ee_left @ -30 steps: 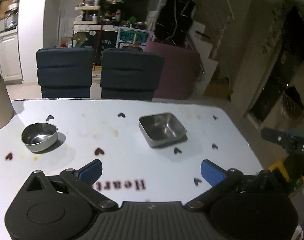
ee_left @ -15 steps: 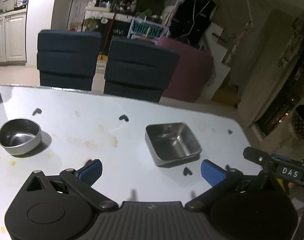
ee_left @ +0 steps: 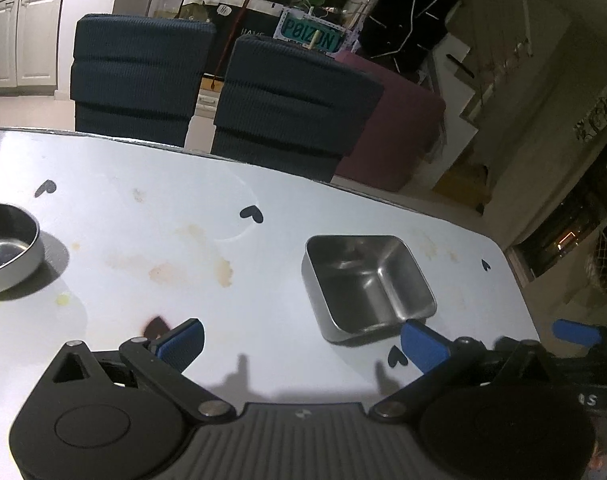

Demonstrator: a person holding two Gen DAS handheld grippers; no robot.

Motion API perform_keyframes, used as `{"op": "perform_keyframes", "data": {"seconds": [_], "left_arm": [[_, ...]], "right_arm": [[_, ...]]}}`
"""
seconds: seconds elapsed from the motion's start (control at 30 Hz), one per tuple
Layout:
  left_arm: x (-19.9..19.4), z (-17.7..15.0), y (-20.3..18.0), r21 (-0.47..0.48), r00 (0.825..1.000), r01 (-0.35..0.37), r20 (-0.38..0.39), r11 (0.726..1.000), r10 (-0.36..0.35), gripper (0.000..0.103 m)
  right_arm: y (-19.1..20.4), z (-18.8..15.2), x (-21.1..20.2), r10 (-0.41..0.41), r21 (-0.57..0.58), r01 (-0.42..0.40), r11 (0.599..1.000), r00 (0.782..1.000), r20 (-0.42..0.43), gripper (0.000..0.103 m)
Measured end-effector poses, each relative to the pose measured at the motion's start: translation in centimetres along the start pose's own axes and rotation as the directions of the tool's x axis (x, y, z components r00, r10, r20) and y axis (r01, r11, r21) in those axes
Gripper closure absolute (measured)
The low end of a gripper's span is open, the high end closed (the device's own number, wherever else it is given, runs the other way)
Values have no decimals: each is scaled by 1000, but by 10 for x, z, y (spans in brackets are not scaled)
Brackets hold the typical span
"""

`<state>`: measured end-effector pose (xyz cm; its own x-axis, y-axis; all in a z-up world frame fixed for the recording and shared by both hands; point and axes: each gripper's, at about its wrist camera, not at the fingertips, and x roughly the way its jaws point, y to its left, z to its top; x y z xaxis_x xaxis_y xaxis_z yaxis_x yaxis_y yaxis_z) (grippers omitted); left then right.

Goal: Organize plates and bowls
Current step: 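Move both grippers to the rim of the second steel tray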

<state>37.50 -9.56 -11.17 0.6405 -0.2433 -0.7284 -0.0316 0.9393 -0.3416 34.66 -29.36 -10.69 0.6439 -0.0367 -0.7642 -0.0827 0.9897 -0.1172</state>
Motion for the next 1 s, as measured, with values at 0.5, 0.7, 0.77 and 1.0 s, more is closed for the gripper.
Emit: {"op": "perform_keyframes", "data": {"seconds": [0.5, 0.7, 0.77, 1.0], "left_arm": [[47, 2, -6, -82, 1000, -25, 3, 996, 25, 18], [75, 2, -4, -92, 999, -19, -36, 996, 16, 44], [82, 2, -2, -97, 999, -8, -39, 995, 4, 49], [96, 3, 3, -114, 998, 37, -48, 993, -42, 73]], "right_arm": [[-50, 33, 36, 126, -274, -110, 956, 991, 42, 0], [-57, 44, 71, 222, -247, -210, 946, 975, 25, 1], [-56, 47, 87, 266, -208, -259, 943, 964, 9, 17], [-45, 56, 130, 364, -122, -368, 922, 930, -54, 43]]}}
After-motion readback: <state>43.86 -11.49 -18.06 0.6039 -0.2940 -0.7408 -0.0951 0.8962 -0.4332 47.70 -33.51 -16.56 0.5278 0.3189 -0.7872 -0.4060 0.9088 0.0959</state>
